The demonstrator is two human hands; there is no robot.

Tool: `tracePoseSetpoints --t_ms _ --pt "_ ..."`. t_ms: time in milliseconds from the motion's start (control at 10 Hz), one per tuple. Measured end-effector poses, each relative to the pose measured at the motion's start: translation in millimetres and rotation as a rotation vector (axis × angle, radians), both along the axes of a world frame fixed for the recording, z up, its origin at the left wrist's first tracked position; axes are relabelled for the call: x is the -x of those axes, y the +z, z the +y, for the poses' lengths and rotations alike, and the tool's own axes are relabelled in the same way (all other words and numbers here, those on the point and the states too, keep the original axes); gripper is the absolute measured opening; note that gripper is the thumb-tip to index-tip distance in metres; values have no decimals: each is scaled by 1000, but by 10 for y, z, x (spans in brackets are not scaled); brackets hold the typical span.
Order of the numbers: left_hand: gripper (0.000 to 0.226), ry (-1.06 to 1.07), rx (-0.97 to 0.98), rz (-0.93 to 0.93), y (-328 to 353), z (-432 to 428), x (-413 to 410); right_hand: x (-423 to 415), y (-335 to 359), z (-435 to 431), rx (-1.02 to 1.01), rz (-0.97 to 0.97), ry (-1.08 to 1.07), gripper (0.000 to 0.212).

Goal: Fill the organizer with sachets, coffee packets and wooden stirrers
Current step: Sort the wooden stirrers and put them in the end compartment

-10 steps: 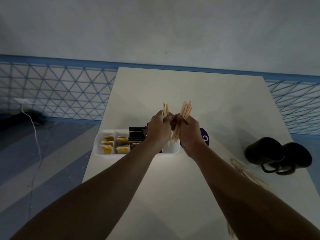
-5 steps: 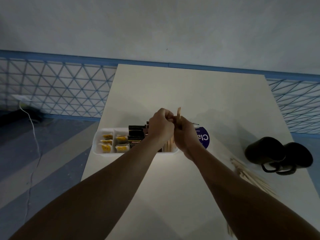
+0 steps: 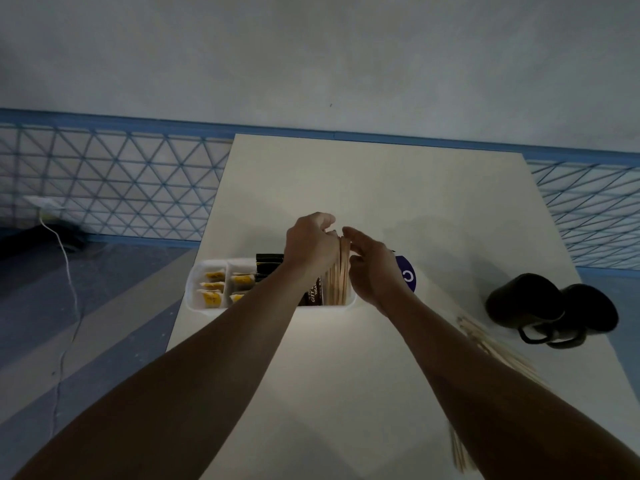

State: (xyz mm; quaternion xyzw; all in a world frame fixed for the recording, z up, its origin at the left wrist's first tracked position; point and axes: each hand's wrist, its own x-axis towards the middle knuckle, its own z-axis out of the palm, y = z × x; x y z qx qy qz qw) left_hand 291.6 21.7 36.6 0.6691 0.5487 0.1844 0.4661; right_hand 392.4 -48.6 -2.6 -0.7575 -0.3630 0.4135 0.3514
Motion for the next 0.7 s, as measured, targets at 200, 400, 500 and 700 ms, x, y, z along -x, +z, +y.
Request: tracePoseSetpoints --t_ms 200,400,500,700 --pt "44 -119 -29 80 75 -74 -24 -52 41 -135 -17 -28 -38 60" --pt "40 -72 -106 37 128 -29 1 -91 47 -196 -14 -108 -72 50" --pt "28 -38 -153 5 167 -87 -17 -142 61 -296 -45 -215 -79 42" --pt "16 -79 -98 -53 107 -408 -157 -285 27 -658 -32 -287 -69 31"
